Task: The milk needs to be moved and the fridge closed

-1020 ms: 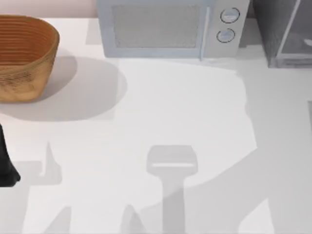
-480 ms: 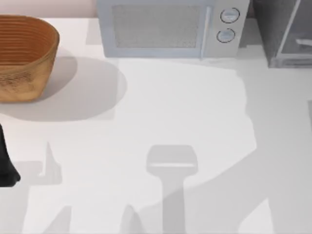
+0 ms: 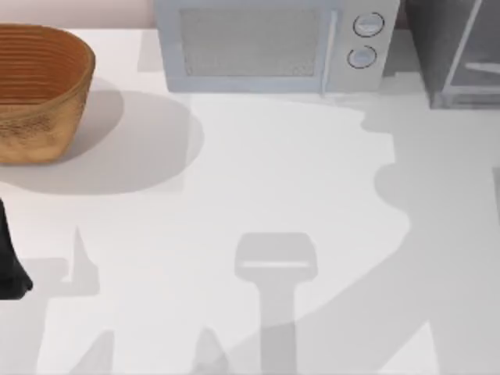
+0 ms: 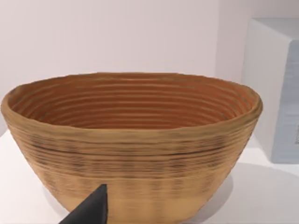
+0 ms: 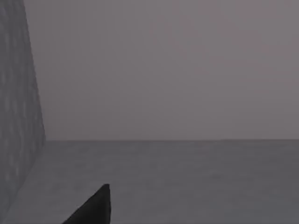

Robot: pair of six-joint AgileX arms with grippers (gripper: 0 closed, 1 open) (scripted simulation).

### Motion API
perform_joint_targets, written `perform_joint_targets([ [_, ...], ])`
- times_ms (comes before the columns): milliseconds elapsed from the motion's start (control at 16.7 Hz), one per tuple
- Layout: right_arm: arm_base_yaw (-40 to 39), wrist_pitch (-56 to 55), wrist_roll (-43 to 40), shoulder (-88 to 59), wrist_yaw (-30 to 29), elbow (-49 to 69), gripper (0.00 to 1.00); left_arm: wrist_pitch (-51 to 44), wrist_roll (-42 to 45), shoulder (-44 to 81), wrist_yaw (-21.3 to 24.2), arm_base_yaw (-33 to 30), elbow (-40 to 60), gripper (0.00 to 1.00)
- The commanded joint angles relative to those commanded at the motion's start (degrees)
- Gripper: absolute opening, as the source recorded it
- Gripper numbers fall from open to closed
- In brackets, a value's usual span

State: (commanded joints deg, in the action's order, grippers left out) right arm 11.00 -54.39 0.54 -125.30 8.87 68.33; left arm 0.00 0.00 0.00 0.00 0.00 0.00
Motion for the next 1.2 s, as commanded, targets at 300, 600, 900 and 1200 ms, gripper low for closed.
perform_joint_targets([
  [300, -1.65, 8.83, 0.12, 20.81, -1.51, -11.06, 1.0, 0.0, 0.0, 0.0, 0.0, 0.0, 0.0, 1.0],
  [600, -4.41, 21.64, -0.07, 51.98, -3.35, -27.09, 1.0, 0.0, 0.0, 0.0, 0.0, 0.0, 0.0, 1.0],
  [900, -7.31, 35.48, -0.31, 85.19, -5.5, -44.47, 1.0, 0.0, 0.0, 0.0, 0.0, 0.0, 0.0, 1.0],
  [1200, -9.67, 47.32, -0.47, 111.75, -7.55, -59.4, 1.0, 0.0, 0.0, 0.0, 0.0, 0.0, 0.0, 1.0],
])
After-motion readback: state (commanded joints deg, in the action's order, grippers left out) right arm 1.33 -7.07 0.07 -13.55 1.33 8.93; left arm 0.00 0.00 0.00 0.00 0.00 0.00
